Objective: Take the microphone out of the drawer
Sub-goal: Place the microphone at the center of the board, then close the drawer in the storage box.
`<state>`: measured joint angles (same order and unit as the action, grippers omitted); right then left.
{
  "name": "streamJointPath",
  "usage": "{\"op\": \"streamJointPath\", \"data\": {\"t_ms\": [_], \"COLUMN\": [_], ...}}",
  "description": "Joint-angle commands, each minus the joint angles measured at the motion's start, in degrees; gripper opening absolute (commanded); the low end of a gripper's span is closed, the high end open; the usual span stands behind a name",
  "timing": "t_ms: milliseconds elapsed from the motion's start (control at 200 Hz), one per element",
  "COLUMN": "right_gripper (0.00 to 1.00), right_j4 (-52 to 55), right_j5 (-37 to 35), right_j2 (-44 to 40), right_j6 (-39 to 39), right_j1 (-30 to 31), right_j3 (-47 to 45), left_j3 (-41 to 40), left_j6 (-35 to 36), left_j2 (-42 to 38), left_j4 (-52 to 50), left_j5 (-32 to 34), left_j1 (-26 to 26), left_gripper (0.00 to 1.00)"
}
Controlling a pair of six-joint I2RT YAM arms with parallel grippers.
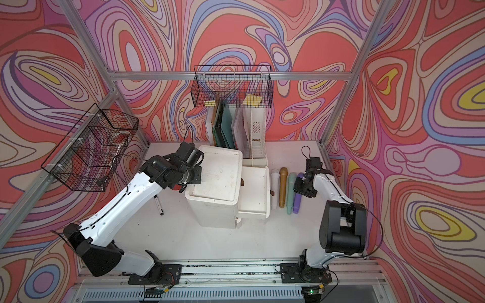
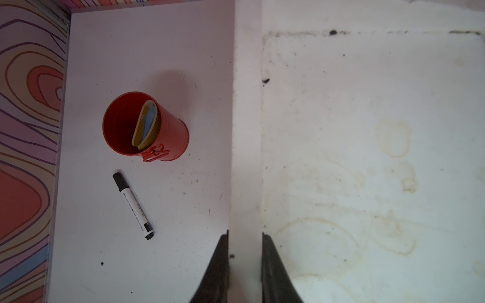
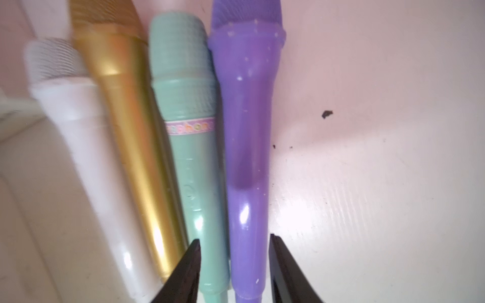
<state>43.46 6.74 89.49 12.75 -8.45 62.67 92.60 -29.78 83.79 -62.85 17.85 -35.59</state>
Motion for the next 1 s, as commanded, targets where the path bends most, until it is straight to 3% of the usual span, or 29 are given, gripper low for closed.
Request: {"op": "streamJointPath", "data": {"t_ms": [0, 205, 351, 636, 996], "right_gripper": [0.35, 0.11, 0.00, 0.00, 0.00], "right_j4": [0.9, -4.6, -8.8, -14.4, -18.9], "right_j5": [8.7, 23.8, 31.5, 39.1, 42.4], "right_j2": [-2.5, -6.0, -7.0, -10.4, -12.5], "right_j6": [1.5, 5.4, 7.9, 10.8, 13.7], "right_j1": [-0.1, -0.1, 0.0, 0.9, 3.7], "right_j3": [1.0, -2.4, -5.8, -11.9, -15.5], "left_j3": [-1.2, -1.1, -1.1, -1.2, -1.1], "left_j6": [1.7, 1.8, 1.8, 1.7, 1.4], "left_j2": [-0.4, -0.1, -0.2, -0.1, 0.2], "left_j4": [-4.9, -4.9, -4.9, -5.0, -5.0], "left_j5": [5.4, 5.4, 5.3, 5.1, 4.6], "left_j1": [0.5, 0.5, 0.5, 0.5, 0.5], "left_gripper": [0.00, 0.00, 0.00, 0.00, 0.00]}}
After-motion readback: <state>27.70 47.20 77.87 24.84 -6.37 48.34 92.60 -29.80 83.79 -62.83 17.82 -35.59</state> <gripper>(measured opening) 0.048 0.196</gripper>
